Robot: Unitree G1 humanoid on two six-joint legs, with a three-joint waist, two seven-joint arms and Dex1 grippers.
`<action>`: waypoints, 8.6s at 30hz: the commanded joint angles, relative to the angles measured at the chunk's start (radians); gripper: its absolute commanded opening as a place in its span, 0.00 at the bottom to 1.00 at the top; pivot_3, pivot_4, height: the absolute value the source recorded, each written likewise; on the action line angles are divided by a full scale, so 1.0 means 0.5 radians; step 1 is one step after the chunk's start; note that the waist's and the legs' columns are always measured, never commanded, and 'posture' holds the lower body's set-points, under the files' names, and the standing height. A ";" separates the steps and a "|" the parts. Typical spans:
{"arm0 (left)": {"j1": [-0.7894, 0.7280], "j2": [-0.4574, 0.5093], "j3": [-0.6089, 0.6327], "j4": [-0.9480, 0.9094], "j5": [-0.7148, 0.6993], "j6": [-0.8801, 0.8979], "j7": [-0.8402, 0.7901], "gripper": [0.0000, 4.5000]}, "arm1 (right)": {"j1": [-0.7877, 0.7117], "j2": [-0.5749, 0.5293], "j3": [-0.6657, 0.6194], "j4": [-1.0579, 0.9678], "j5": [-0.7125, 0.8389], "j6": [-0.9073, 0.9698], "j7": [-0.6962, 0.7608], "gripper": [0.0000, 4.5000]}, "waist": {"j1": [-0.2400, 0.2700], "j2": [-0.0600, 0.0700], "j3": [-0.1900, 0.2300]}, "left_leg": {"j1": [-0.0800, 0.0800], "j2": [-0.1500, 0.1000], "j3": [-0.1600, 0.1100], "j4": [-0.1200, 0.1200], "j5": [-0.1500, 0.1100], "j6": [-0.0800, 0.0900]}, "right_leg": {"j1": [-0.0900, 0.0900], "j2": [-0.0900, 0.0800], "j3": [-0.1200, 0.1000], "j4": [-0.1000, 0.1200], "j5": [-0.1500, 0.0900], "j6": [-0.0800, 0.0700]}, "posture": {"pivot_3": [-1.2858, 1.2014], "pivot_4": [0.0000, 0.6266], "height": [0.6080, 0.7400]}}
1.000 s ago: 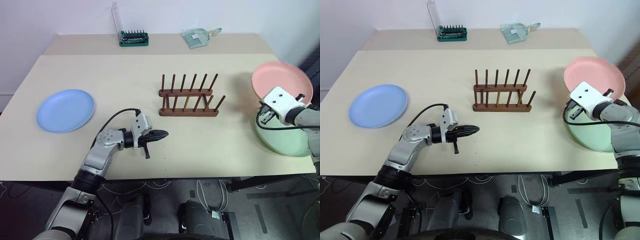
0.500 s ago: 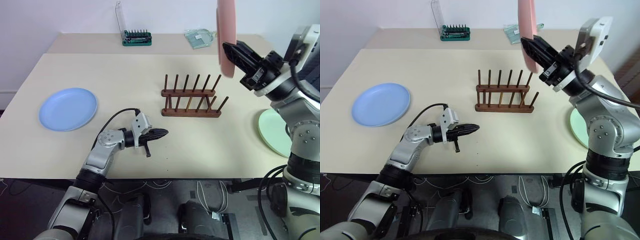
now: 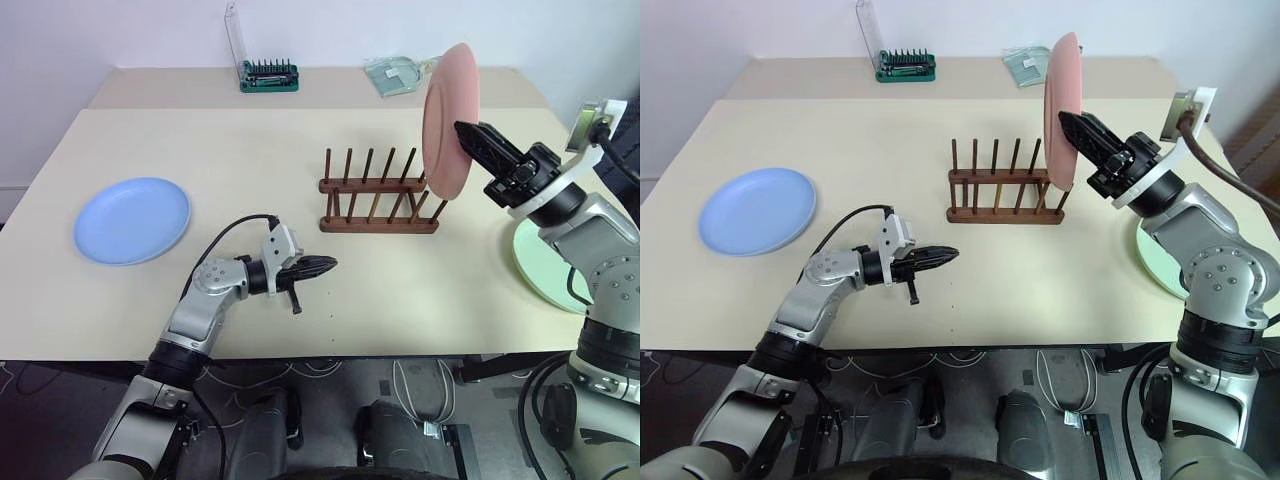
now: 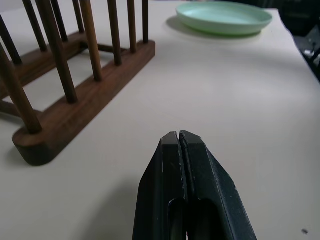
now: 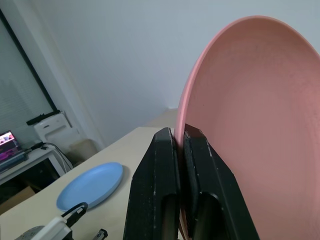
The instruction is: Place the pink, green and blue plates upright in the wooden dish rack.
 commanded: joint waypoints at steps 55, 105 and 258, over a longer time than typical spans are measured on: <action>0.003 0.005 0.031 -0.041 -0.145 0.031 -0.193 0.00 | 1.021 -0.908 -0.105 -0.166 -1.105 -0.182 0.168 0.98 | -0.013 0.003 -0.001 | 0.000 0.002 0.001 -0.003 -0.003 0.005 | 0.000 0.001 0.001 -0.005 0.000 0.000 | 0.52 0.24 0.97; -0.001 -0.014 0.062 -0.038 -0.123 0.030 -0.162 0.00 | -0.410 -0.063 0.112 -0.526 0.062 -0.112 -0.065 0.01 | 0.006 0.006 0.003 | -0.004 0.001 0.000 -0.002 0.001 -0.002 | -0.002 0.001 0.001 -0.004 0.001 0.001 | 0.52 0.24 0.97; -1.113 0.028 0.832 -0.411 -0.107 1.286 1.884 0.01 | -0.631 0.130 1.418 -0.042 -2.255 -1.157 0.370 0.97 | -0.004 -0.020 0.007 | -0.022 0.001 0.000 0.002 0.009 -0.013 | -0.025 0.006 0.001 0.007 0.001 0.002 | 0.52 0.24 0.97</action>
